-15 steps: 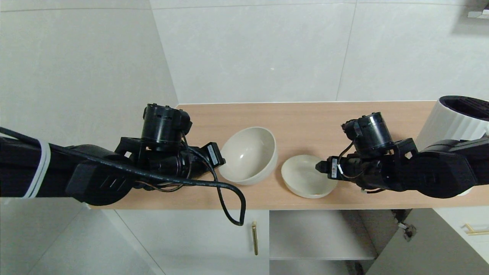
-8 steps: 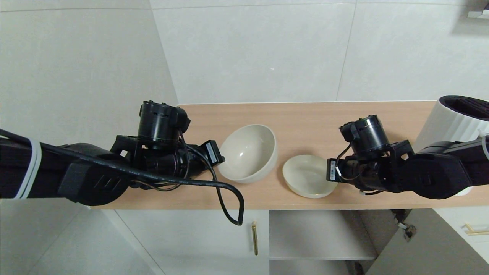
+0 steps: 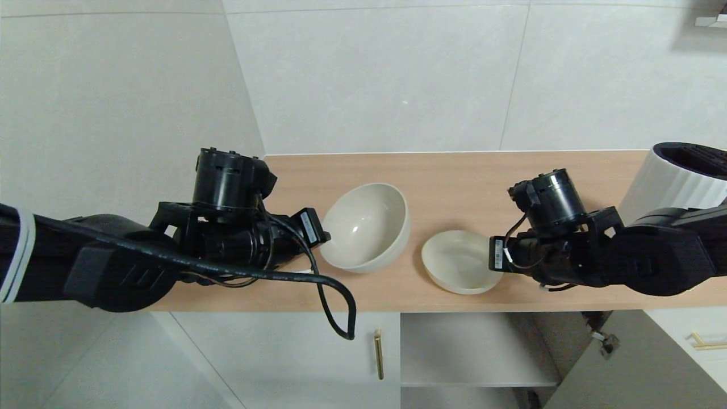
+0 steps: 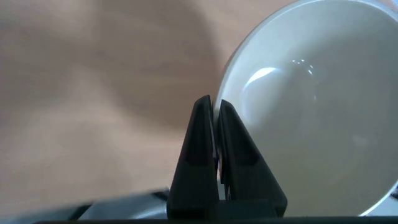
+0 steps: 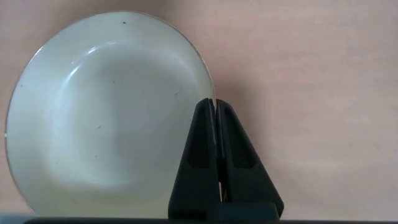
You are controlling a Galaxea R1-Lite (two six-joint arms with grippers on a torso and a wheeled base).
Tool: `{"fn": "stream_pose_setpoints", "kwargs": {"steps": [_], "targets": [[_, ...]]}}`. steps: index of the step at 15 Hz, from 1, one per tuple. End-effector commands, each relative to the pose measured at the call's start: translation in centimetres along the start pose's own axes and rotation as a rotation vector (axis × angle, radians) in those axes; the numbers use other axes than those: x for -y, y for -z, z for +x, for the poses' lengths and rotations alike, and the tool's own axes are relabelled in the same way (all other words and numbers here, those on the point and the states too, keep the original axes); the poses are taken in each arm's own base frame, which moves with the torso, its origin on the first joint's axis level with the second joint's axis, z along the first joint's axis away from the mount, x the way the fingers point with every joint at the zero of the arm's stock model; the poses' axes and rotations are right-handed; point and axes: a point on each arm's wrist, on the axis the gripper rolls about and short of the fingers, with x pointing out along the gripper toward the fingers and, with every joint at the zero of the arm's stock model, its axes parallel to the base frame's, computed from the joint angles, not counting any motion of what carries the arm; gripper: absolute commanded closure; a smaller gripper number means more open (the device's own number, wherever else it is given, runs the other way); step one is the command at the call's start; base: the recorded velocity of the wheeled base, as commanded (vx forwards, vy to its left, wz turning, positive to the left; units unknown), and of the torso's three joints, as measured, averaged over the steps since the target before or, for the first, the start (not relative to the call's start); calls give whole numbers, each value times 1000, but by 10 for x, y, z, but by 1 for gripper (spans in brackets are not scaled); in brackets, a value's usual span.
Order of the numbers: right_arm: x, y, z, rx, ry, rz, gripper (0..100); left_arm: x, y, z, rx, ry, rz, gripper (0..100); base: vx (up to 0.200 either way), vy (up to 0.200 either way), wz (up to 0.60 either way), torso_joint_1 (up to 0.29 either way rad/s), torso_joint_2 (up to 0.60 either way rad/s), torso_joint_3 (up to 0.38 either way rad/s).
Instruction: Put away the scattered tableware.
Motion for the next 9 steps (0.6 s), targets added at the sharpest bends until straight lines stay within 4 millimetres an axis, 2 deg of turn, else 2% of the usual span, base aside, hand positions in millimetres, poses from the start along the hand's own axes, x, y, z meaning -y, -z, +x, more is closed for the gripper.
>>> {"fn": "stream_pose_setpoints", "kwargs": {"steps": [1,5,8,9], "targets": [[13,-9,-43,0,-21,12,100,-4,4,-33,23,15,1,100,0,0,0,0,0,0],[39,-4,-114,-74,-207,17,100,-8,7,-68,62,37,4,100,0,0,0,0,0,0],[48,-4,-140,-99,-259,9,100,-14,15,-84,64,35,79,100,0,0,0,0,0,0],[48,-3,-141,-108,-256,2,100,-15,17,-88,67,36,99,100,0,0,0,0,0,0]]}}
